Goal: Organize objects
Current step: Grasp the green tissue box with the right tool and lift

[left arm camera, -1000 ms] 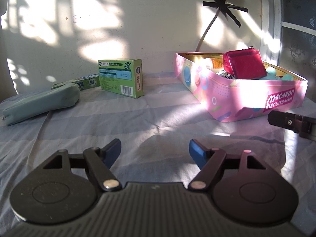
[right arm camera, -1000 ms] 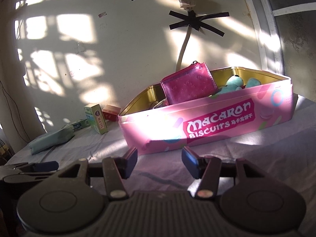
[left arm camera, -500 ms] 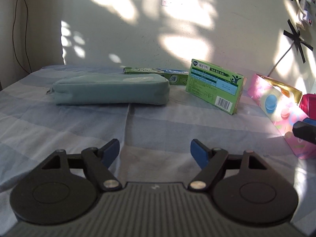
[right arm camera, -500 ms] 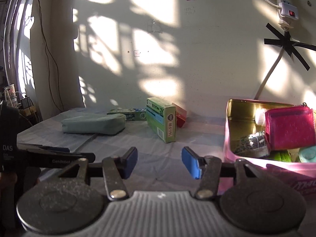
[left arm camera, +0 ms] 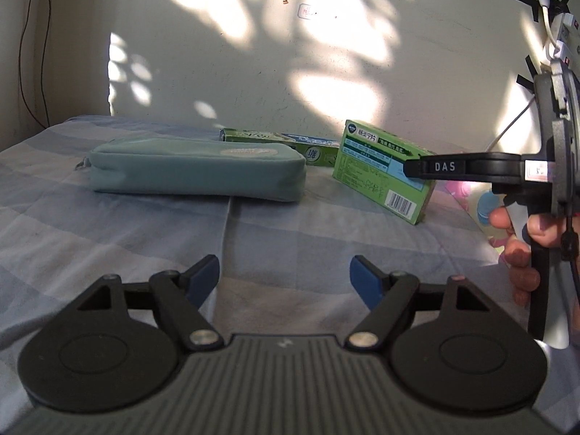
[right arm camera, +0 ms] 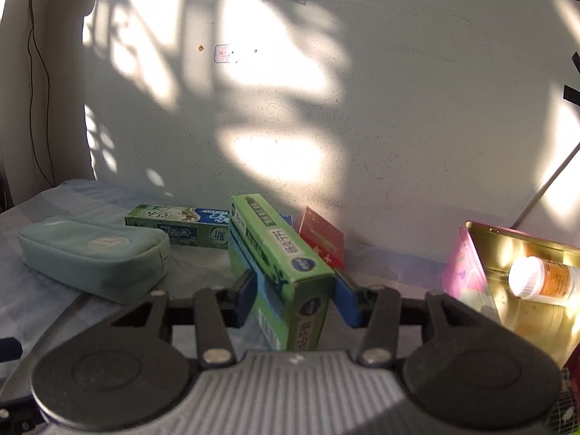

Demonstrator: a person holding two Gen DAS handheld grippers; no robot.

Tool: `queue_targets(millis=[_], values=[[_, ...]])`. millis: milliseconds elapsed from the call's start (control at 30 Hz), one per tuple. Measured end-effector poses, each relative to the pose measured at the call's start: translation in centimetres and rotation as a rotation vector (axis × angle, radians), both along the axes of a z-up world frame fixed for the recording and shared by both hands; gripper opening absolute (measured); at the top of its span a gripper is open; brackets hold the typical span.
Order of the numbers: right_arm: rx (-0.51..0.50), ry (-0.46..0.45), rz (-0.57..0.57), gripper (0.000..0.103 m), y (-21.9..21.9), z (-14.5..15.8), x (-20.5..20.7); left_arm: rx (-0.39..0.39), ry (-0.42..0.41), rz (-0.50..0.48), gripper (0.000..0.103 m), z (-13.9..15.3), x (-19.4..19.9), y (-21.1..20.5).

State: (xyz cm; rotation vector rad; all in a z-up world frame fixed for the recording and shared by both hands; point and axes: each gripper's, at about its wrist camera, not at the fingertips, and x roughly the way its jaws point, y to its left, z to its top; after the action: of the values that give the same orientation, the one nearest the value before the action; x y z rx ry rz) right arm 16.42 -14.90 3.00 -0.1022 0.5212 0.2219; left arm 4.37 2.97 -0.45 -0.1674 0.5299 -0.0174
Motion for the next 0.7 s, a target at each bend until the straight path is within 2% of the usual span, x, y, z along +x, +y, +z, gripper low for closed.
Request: queue_targets(millis=[67,167,267,433,500,567,600,633,667,700], values=[[0.063,0.014,0.008,0.027,-0.7,0.3,-0.6,-0.007,0.001,0.001,0.081,0.0,-0.1,0.1],[0.159,0.037,0.038,0.026,-2.0,1.7,-2.8,-0.019,-0.003,0.001,0.081,0.0,-0.1,0.3],[0.282,0.092,0.118,0.026,-4.2,3.2,-6.3,-0.048,-0.006,0.004,0.081,0.0,-0.1,0.8],[0.469,0.247,0.272,0.027,-8.8,3.8,-13.1,-0.189,-0.021,0.007,0.081,0.1,-0.4,3.0],[0.541,0.319,0.286,0.028,-11.2,3.0,-15.6,-0.26,-0.025,-0.009,0.081,0.0,-0.5,3.8],[0.559,0.373,0.275,0.031,-13.0,2.1,-17.4,-0.313,-0.032,-0.042,0.081,0.0,-0.5,4.0],[0.538,0.379,0.245,0.033,-14.1,1.6,-18.6,-0.333,-0.033,-0.071,0.081,0.0,-0.5,3.9],[0.502,0.358,0.195,0.042,-14.9,1.3,-19.5,-0.347,-0.031,-0.108,0.081,0.0,-0.5,3.5],[0.468,0.319,0.124,0.058,-15.7,1.2,-20.6,-0.349,-0.028,-0.15,0.081,0.1,-0.5,3.0],[0.443,0.272,0.056,0.063,-16.5,1.1,-21.5,-0.34,-0.029,-0.188,0.081,0.2,-0.6,2.4]])
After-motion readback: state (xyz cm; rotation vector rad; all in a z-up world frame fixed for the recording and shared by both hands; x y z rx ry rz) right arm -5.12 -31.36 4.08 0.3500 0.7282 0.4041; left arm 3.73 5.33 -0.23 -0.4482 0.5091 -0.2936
